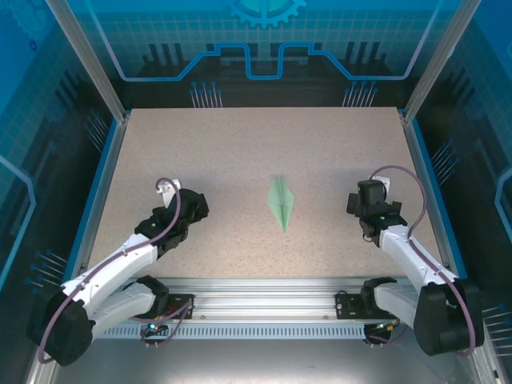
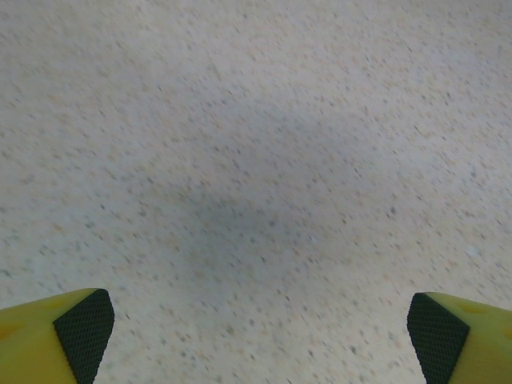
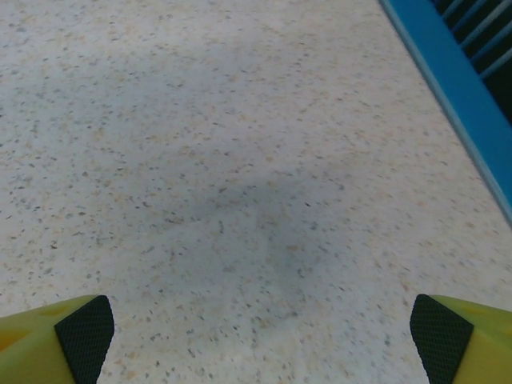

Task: Fold a paper plane with a square sheet of paper (pick it up from the middle)
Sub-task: Reset both arms

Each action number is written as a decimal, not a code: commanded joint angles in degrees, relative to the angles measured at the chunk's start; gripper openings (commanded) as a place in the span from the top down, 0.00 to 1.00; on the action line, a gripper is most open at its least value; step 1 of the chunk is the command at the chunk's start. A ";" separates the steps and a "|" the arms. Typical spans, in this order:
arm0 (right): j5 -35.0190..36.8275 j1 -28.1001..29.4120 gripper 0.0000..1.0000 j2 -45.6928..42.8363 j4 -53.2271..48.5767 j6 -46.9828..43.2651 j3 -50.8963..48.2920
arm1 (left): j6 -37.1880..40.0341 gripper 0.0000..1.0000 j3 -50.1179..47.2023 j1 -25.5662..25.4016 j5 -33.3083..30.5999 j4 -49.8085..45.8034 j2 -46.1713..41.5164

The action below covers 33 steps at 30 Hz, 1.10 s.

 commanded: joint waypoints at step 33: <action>-22.32 -2.03 0.01 24.55 56.33 -16.43 -5.98 | 27.75 0.02 -12.09 21.82 17.47 51.39 15.25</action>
